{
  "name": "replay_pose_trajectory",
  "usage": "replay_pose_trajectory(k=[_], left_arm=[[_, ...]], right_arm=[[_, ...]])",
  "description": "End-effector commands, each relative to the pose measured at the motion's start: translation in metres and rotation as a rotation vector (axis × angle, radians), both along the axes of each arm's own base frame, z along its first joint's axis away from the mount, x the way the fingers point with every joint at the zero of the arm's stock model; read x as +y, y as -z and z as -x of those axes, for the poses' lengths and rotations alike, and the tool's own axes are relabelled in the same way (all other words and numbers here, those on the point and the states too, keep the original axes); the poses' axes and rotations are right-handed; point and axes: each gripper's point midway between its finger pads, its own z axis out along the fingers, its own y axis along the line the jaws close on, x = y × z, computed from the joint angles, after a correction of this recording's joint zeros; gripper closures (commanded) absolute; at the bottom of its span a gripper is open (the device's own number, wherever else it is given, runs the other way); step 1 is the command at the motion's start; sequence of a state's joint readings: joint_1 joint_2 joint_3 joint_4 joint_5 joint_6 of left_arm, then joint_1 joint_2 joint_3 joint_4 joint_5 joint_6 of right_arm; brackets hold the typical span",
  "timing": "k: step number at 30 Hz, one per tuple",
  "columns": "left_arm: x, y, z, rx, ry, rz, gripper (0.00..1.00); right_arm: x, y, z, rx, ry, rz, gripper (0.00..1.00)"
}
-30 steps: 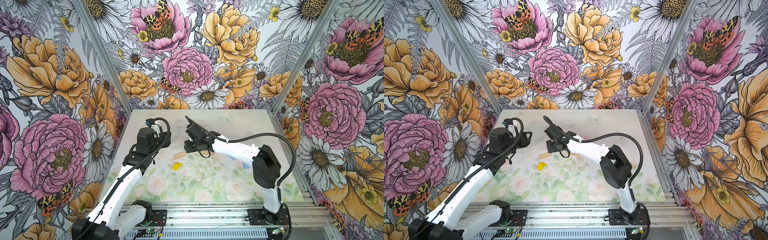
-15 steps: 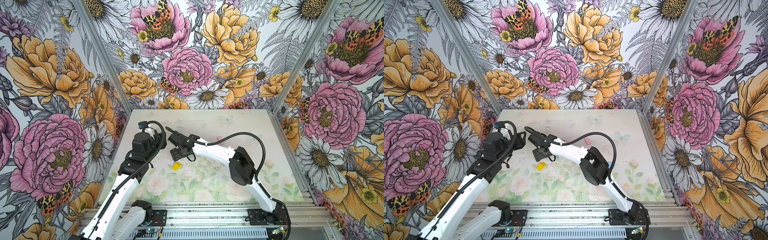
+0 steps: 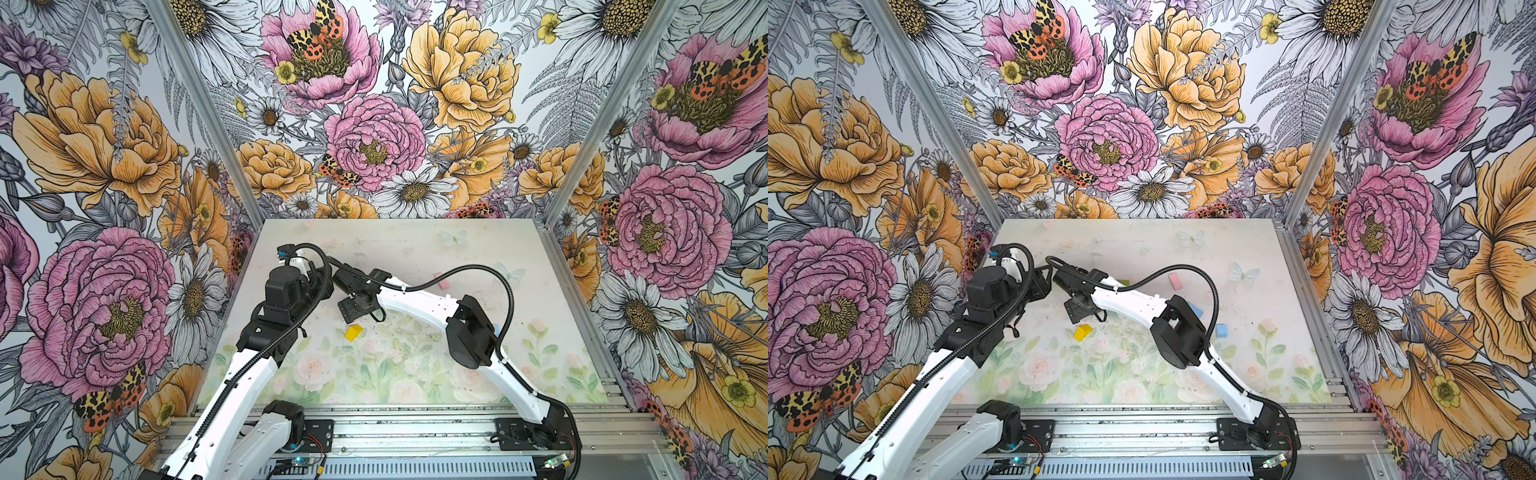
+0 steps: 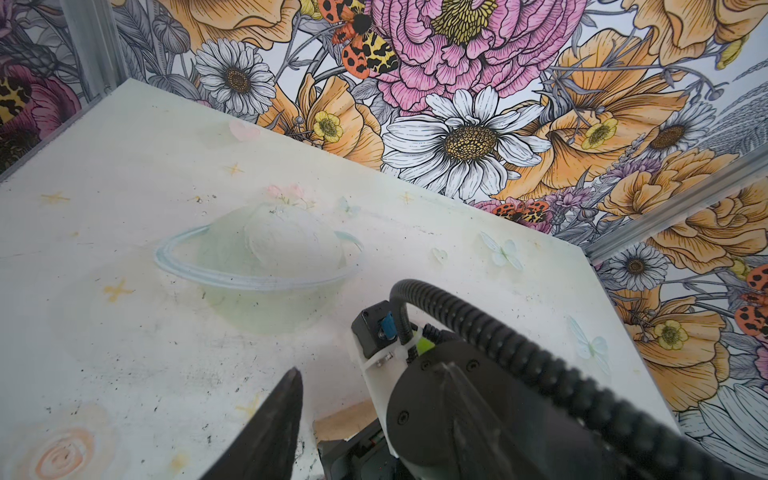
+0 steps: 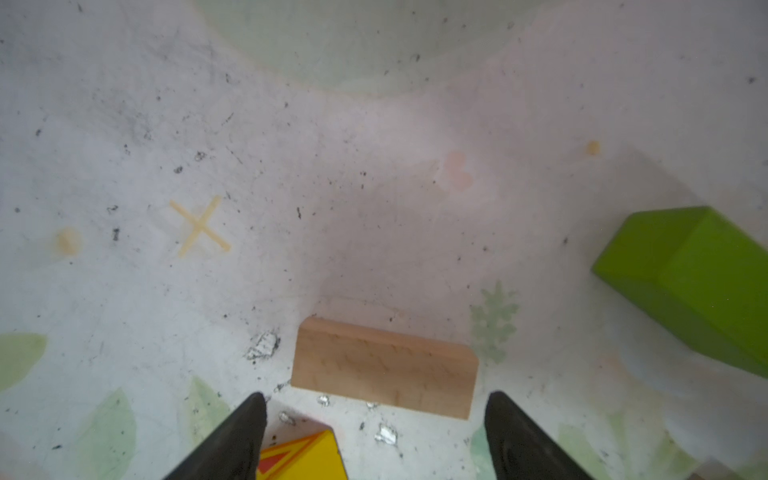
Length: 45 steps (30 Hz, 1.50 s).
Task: Build the wood block tower
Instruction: 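Lower the right gripper and close it on the small tan wooden block, then carry the tan block with the right gripper over the other tan block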
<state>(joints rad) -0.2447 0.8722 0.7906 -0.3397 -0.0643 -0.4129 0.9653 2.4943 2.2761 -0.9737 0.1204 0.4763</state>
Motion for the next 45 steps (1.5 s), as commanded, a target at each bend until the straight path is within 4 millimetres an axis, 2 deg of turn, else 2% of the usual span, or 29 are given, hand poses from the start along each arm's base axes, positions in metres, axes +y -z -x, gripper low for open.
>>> replay_pose_trajectory(k=[1,16,24,36,42,45], left_arm=[[0.0,-0.001,0.0,-0.011,-0.007,-0.003,0.44],[0.0,0.002,-0.002,-0.002,-0.003,-0.003,0.45],[0.0,0.005,-0.003,0.003,-0.003,-0.003,0.45],[0.0,0.005,-0.003,0.002,-0.001,-0.001,0.45],[0.001,0.004,-0.002,0.001,-0.002,-0.002,0.45],[0.001,0.004,-0.002,-0.001,-0.003,-0.002,0.45]], right_arm=[[0.0,0.003,-0.006,-0.012,-0.001,0.016,0.15],[-0.006,0.019,-0.012,0.009,0.027,0.039,0.15],[-0.003,0.027,-0.012,0.021,0.026,0.043,0.15],[-0.003,0.029,-0.013,0.024,0.03,0.046,0.17],[-0.005,0.033,-0.012,0.029,0.031,0.056,0.2],[-0.007,0.029,-0.013,0.02,0.035,0.06,0.3]])
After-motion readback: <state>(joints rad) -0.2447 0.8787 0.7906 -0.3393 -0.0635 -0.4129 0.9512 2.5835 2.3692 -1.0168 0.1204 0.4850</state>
